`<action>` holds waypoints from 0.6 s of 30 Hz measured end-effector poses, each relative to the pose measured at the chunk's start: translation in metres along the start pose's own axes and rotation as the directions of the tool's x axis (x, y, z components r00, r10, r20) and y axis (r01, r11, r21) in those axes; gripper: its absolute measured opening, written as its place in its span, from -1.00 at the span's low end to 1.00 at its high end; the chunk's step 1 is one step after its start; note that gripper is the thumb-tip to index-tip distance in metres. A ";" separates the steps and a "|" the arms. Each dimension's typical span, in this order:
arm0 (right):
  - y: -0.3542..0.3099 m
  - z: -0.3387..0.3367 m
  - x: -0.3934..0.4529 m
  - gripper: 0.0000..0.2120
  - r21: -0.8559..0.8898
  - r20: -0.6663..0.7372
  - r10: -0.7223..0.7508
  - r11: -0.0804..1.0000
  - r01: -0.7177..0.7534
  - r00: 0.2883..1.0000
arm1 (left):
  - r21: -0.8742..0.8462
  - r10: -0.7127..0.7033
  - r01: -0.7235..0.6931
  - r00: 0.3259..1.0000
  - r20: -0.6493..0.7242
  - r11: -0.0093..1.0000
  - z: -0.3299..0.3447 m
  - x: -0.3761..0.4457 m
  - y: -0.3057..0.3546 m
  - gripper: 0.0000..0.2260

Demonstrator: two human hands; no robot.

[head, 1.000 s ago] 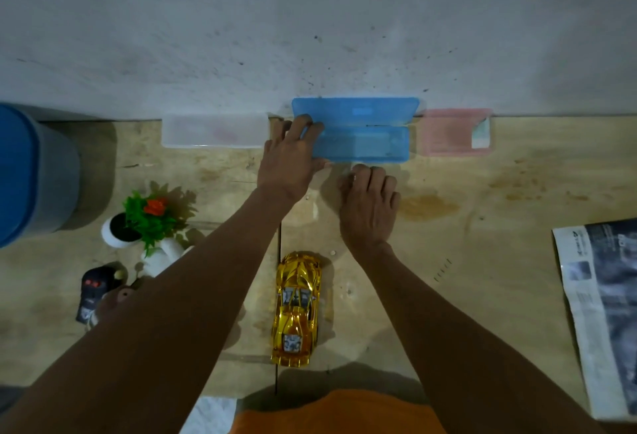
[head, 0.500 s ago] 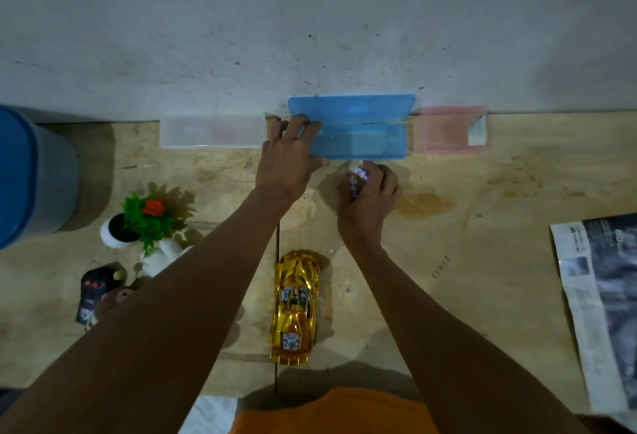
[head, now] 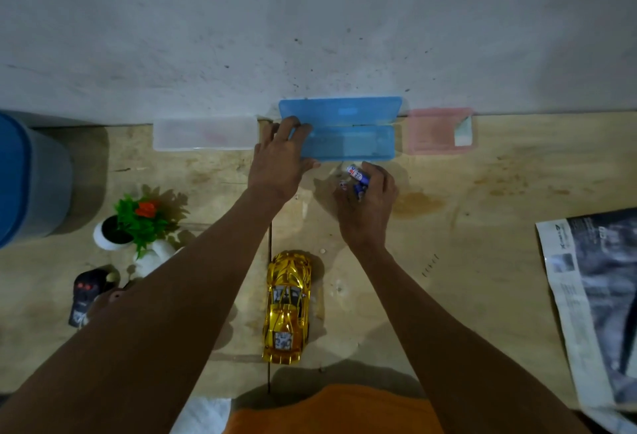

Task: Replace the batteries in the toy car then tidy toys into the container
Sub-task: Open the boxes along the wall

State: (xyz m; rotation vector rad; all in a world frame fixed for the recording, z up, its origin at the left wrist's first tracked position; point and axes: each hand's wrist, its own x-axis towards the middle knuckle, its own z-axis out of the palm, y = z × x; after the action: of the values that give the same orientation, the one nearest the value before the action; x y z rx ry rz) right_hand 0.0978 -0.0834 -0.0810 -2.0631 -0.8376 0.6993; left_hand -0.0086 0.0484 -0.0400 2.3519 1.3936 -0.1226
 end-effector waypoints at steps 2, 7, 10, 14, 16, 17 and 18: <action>-0.001 -0.003 0.000 -0.48 0.004 0.000 -0.006 1.000 0.006 1.000 | 0.001 -0.003 0.003 1.000 0.002 1.000 0.000 0.000 0.000 -0.48; -0.001 -0.008 0.001 -0.50 -0.006 0.005 -0.028 1.000 0.028 1.000 | 0.004 -0.001 0.001 1.000 0.001 1.000 -0.001 0.000 0.000 -0.48; -0.007 -0.015 0.003 -0.51 -0.008 -0.041 -0.046 0.999 0.045 0.998 | 0.017 0.000 0.000 1.000 -0.005 1.000 0.000 -0.001 0.002 -0.48; -0.024 -0.035 0.033 -0.60 -0.162 -0.161 -0.325 0.940 0.300 0.932 | 0.060 0.015 -0.014 1.000 -0.025 0.998 0.001 -0.003 0.002 -0.51; -0.035 -0.045 0.057 -0.63 -0.261 -0.140 -0.453 0.874 0.409 0.880 | 0.023 0.004 -0.002 0.998 -0.060 1.000 0.003 -0.005 0.002 -0.53; -0.041 -0.050 0.068 -0.63 -0.314 -0.099 -0.498 0.837 0.448 0.861 | -0.025 -0.015 0.013 0.997 -0.078 1.000 0.004 -0.006 0.003 -0.53; -0.045 -0.055 0.077 -0.62 -0.377 -0.043 -0.527 0.796 0.474 0.849 | -0.087 -0.042 0.034 0.995 -0.095 0.996 0.004 -0.007 0.005 -0.52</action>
State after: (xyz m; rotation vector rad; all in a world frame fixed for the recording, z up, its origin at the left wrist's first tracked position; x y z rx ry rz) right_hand 0.1706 -0.0293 -0.0294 -2.0235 -1.4375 0.0987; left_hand -0.0077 0.0391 -0.0407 2.2893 1.4592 0.0398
